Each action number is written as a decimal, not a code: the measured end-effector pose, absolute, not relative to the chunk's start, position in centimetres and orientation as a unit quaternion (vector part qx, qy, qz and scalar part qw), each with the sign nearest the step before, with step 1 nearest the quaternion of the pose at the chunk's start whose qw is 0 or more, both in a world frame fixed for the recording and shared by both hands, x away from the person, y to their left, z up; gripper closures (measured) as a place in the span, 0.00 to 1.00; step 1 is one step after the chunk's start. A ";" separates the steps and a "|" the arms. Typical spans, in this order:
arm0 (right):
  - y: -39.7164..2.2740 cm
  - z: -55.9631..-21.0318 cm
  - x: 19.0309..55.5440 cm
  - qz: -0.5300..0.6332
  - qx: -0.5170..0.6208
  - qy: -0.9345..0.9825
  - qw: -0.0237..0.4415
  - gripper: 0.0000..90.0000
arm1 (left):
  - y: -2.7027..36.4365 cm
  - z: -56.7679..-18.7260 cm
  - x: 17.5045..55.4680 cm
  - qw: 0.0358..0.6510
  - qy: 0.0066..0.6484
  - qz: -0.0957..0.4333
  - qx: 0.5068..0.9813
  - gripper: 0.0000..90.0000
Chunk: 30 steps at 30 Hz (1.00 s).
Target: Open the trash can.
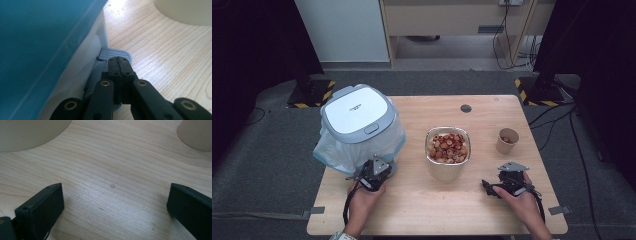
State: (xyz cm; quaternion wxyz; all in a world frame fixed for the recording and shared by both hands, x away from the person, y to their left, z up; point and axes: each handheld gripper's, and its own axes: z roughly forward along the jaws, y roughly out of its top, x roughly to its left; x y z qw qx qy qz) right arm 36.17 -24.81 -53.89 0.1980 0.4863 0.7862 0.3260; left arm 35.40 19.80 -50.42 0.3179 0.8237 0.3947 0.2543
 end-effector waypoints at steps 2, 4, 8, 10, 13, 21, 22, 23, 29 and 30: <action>-24.8 -53.9 36.2 0.326 0.486 0.786 0.198 0.02 | 19.9 -50.5 35.4 0.319 0.394 0.254 0.824 0.99; -24.8 -53.9 36.2 0.326 0.486 0.786 0.198 0.02 | 19.9 -50.6 35.3 0.322 0.394 0.253 0.823 0.99; -24.8 -53.9 36.2 0.326 0.487 0.786 0.198 0.02 | 19.5 -50.8 35.2 0.309 0.383 0.269 0.828 0.99; -24.8 -53.9 36.2 0.326 0.487 0.786 0.198 0.02 | 19.4 -50.9 35.2 0.306 0.385 0.270 0.828 0.99; -24.8 -53.9 36.2 0.326 0.487 0.786 0.198 0.02 | 19.2 -51.1 35.1 0.299 0.382 0.273 0.831 0.99; -24.8 -53.9 36.1 0.325 0.489 0.785 0.198 0.02 | 19.0 -51.8 35.4 0.286 0.382 0.271 0.836 0.99; -24.8 -53.9 36.1 0.325 0.489 0.785 0.198 0.02 | 19.0 -51.8 35.4 0.286 0.382 0.271 0.836 0.99; -24.8 -53.9 36.1 0.325 0.491 0.784 0.197 0.01 | 19.1 -51.8 35.4 0.290 0.385 0.268 0.834 0.99; -24.8 -53.9 36.2 0.326 0.491 0.783 0.198 0.02 | 19.2 -51.8 35.5 0.294 0.390 0.262 0.832 0.99; -24.8 -53.8 36.2 0.325 0.494 0.782 0.197 0.05 | 19.2 -51.8 35.5 0.294 0.390 0.262 0.832 0.99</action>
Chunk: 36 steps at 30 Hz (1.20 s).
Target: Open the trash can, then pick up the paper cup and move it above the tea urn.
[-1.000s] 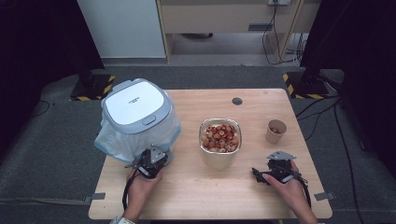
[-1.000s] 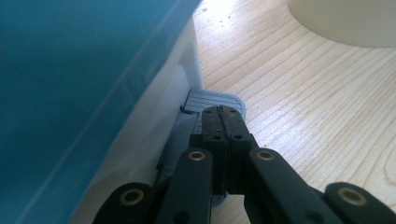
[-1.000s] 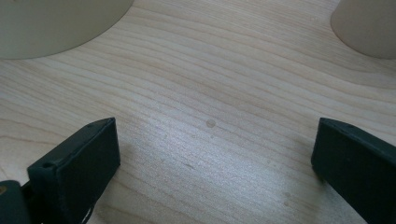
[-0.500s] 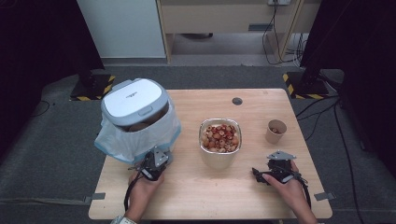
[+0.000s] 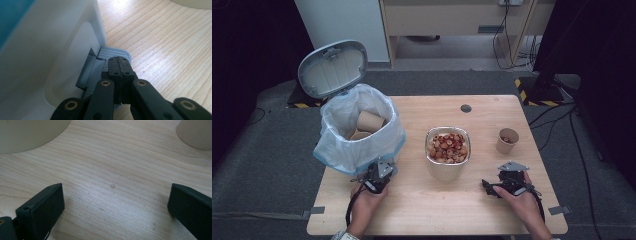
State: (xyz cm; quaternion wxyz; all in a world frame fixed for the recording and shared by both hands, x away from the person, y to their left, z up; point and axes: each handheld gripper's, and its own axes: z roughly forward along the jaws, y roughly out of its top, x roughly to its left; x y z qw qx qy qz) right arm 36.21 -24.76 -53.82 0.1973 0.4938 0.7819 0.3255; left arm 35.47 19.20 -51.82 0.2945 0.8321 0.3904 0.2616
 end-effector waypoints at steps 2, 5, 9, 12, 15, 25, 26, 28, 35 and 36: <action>-24.9 -53.5 36.3 0.336 0.499 0.776 0.192 0.08 | 19.2 -51.8 35.5 0.294 0.390 0.262 0.833 0.99; -25.1 -53.2 36.3 0.339 0.498 0.770 0.211 0.08 | 19.2 -51.8 35.5 0.294 0.389 0.262 0.833 0.99; -25.4 -52.9 36.3 0.342 0.508 0.758 0.224 0.08 | 19.2 -51.8 35.5 0.295 0.391 0.259 0.832 0.99; -25.6 -52.9 36.3 0.339 0.513 0.755 0.227 0.08 | 19.3 -51.8 35.5 0.295 0.391 0.259 0.833 0.99; -25.7 -52.8 36.3 0.338 0.516 0.752 0.233 0.08 | 19.3 -51.8 35.5 0.296 0.391 0.258 0.832 0.99; -26.1 -51.8 36.4 0.343 0.528 0.731 0.262 0.08 | 19.3 -51.8 35.6 0.296 0.391 0.256 0.833 0.99; -26.2 -51.7 36.4 0.343 0.531 0.728 0.265 0.08 | 19.3 -51.8 35.6 0.296 0.391 0.257 0.833 0.99; -26.5 -51.3 36.5 0.343 0.538 0.721 0.270 0.07 | 19.3 -51.8 35.6 0.296 0.390 0.257 0.833 0.99; -27.8 -50.0 37.4 0.351 0.556 0.702 0.272 0.07 | 19.3 -51.8 35.6 0.296 0.391 0.257 0.833 0.99; -27.8 -49.9 37.5 0.352 0.557 0.702 0.270 0.07 | 19.3 -51.8 35.6 0.296 0.390 0.258 0.833 0.99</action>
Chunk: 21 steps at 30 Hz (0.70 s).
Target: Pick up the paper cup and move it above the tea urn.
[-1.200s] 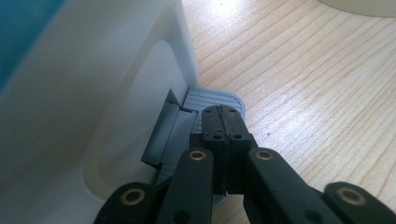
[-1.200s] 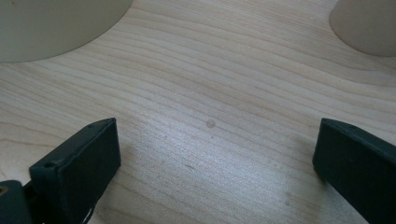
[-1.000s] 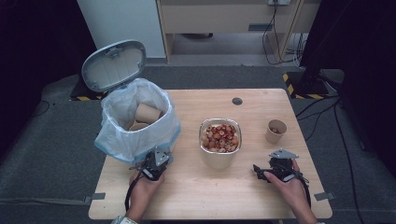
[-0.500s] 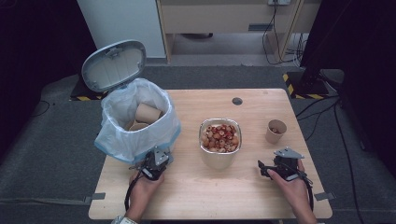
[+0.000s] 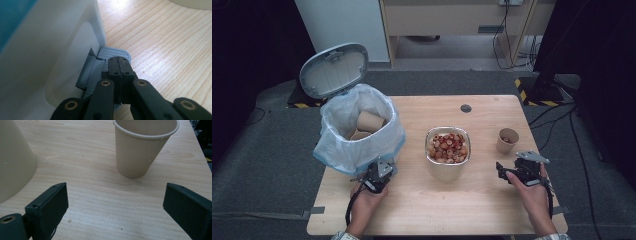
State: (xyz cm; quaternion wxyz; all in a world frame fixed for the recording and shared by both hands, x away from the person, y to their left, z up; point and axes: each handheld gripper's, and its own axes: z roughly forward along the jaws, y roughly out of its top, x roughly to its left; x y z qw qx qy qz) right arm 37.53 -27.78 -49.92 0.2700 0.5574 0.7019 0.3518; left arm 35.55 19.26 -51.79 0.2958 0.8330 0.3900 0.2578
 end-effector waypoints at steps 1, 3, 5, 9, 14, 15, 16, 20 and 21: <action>-27.8 -49.7 37.7 0.351 0.558 0.701 0.271 0.07 | 19.3 -51.8 35.6 0.296 0.390 0.258 0.833 0.99; -27.8 -49.3 38.0 0.351 0.559 0.700 0.274 0.07 | 19.3 -51.8 35.6 0.296 0.390 0.257 0.833 0.99; -27.9 -48.7 38.3 0.352 0.560 0.698 0.276 0.07 | 19.3 -51.8 35.6 0.295 0.389 0.258 0.833 0.99; -27.9 -47.8 38.8 0.358 0.561 0.693 0.277 0.06 | 19.3 -51.8 35.6 0.296 0.390 0.257 0.833 0.99; -27.6 -47.3 39.4 0.363 0.564 0.685 0.287 0.06 | 19.2 -51.8 35.6 0.296 0.390 0.257 0.833 0.99; -27.6 -47.4 39.6 0.364 0.566 0.682 0.287 0.06 | 19.2 -51.8 35.6 0.295 0.390 0.258 0.833 0.99; -27.5 -47.5 39.7 0.363 0.568 0.681 0.288 0.06 | 19.2 -51.8 35.6 0.295 0.389 0.258 0.834 0.99; -27.7 -48.4 40.6 0.364 0.576 0.673 0.289 0.06 | 19.2 -51.8 35.6 0.296 0.388 0.257 0.834 0.99; -27.7 -48.5 40.8 0.365 0.576 0.673 0.288 0.07 | 19.1 -51.8 35.6 0.294 0.387 0.259 0.835 0.99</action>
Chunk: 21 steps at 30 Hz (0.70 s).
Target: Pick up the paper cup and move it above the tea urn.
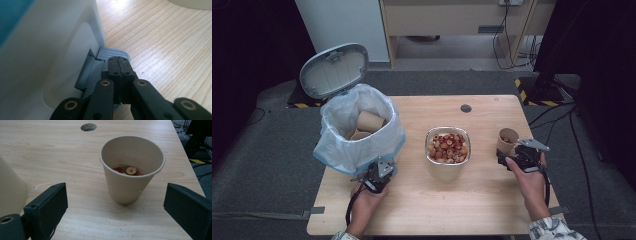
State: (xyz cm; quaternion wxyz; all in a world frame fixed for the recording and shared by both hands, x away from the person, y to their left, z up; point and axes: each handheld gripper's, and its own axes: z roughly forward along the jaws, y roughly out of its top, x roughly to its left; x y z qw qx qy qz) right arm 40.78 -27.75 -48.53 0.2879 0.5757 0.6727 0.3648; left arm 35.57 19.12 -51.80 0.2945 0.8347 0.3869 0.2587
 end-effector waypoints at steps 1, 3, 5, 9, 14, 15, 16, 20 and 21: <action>-27.8 -48.7 41.0 0.366 0.575 0.673 0.288 0.07 | 19.1 -51.8 35.6 0.294 0.387 0.259 0.835 0.99; -27.9 -49.1 41.6 0.363 0.576 0.672 0.292 0.07 | 19.1 -51.8 35.6 0.294 0.387 0.259 0.835 0.99; -27.9 -49.5 42.1 0.361 0.577 0.670 0.295 0.07 | 19.1 -51.8 35.6 0.296 0.388 0.258 0.834 0.99; -28.2 -50.1 43.2 0.365 0.583 0.663 0.297 0.07 | 19.1 -51.8 35.5 0.296 0.388 0.259 0.834 0.99; -28.4 -50.8 44.2 0.370 0.579 0.664 0.295 0.08 | 19.1 -51.8 35.5 0.295 0.388 0.260 0.834 0.99; -28.3 -50.8 44.3 0.368 0.576 0.666 0.298 0.08 | 19.1 -51.8 35.5 0.295 0.388 0.260 0.834 0.99; -28.3 -50.7 44.4 0.369 0.575 0.667 0.298 0.09 | 19.1 -51.8 35.5 0.295 0.388 0.261 0.834 0.99; -28.2 -50.7 45.1 0.371 0.579 0.662 0.299 0.11 | 19.1 -51.8 35.5 0.296 0.388 0.260 0.833 0.99; -28.1 -50.8 45.2 0.368 0.577 0.664 0.302 0.11 | 19.1 -51.8 35.5 0.296 0.388 0.260 0.833 0.99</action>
